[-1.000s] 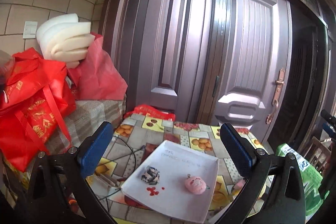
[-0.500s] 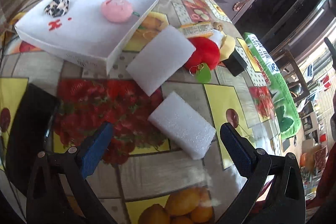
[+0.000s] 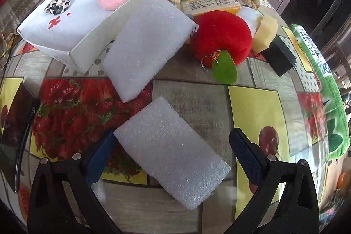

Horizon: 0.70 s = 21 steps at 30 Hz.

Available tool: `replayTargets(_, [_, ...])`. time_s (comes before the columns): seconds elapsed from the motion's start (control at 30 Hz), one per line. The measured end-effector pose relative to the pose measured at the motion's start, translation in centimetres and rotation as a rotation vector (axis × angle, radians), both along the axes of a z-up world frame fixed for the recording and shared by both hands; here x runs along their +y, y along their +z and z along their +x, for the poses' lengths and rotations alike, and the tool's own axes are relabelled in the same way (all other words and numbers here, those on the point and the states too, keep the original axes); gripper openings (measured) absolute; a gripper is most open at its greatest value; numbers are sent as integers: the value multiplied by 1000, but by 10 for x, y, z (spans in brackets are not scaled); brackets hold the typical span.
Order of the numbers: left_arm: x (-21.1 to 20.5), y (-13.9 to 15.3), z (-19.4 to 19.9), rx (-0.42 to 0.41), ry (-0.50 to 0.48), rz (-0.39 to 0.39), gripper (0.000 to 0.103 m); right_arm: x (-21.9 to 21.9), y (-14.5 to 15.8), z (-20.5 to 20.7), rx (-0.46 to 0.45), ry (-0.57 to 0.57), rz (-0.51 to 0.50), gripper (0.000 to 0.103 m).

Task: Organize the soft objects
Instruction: 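Move the left gripper to the white foam block and grasp it, then lift the foam block with the left gripper while the right grasps the red apple plush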

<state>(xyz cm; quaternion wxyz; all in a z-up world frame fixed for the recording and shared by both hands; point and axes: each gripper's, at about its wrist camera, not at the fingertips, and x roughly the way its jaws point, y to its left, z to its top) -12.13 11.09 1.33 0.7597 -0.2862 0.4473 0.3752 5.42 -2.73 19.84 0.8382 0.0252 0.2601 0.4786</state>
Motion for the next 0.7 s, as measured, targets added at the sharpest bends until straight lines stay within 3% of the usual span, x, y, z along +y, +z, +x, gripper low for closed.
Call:
replayTargets(0.13, [-3,1,-15,10,-49,34,83,18,-15,-10,10,82,-58,103])
replayTargets(0.2, [-4,3,-27,8,-88,40,65,33,-25,-18,18,134,-92,103])
replayTargets(0.5, [3,12,-83,7,-146,39,59,139,-113,-74,32,350,-371,102])
replayTargets(0.7, [14,41,-107,-61,-157,96,59,187,-155,-97,34,329,-496,100])
